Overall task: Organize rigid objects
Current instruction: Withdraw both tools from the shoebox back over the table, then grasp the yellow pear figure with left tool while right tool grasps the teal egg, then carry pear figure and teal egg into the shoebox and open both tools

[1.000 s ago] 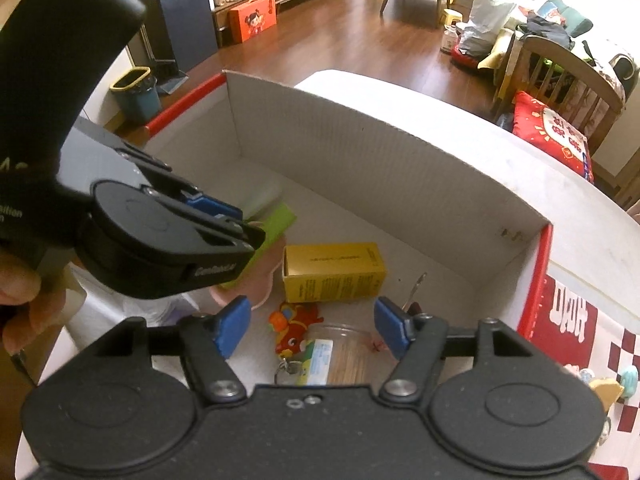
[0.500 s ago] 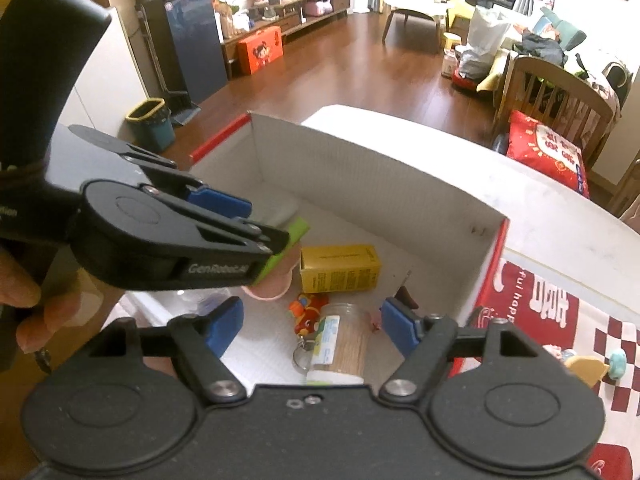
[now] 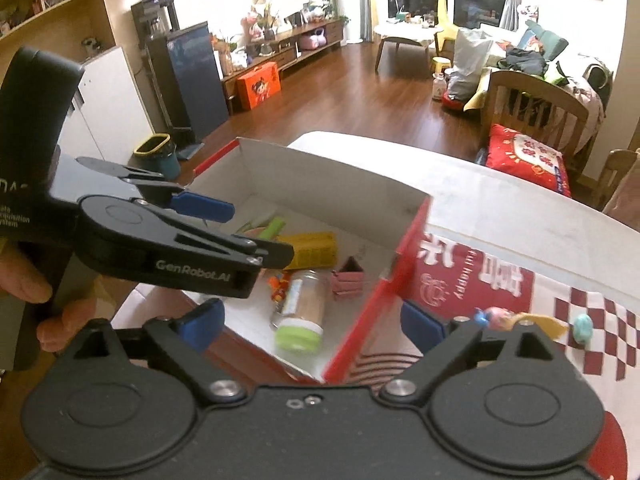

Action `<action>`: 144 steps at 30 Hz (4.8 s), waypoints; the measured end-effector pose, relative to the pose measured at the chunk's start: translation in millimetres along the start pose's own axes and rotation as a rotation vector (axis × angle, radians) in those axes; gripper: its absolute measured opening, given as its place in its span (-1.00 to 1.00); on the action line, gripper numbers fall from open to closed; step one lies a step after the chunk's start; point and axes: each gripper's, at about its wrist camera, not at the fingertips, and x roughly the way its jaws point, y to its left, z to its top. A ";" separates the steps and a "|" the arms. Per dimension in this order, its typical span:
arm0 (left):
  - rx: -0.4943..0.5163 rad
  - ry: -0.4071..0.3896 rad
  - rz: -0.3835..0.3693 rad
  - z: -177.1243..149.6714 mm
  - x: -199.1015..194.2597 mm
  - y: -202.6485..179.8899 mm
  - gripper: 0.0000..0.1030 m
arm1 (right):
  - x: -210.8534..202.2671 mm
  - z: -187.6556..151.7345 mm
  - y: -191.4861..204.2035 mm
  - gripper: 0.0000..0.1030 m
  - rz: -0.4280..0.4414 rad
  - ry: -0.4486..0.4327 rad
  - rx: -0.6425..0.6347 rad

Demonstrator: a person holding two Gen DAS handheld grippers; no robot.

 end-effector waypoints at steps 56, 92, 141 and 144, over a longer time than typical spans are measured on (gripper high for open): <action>0.385 -0.118 -0.004 0.4 174.3 -246.1 0.57 | 58.9 -52.1 -283.2 0.72 -0.183 0.114 0.265; 0.412 -0.124 -0.004 -12.3 185.6 -247.5 -0.26 | 69.4 -66.0 -280.0 -0.47 -0.250 0.136 0.260; 0.080 -0.222 -0.116 -5.2 -19.1 -138.6 -0.29 | -71.4 -40.5 -90.6 -0.47 -0.109 -0.042 0.092; 0.071 -0.243 -0.101 2.7 -30.6 -118.2 -0.29 | -63.7 -27.5 -74.8 -0.47 -0.101 -0.056 0.071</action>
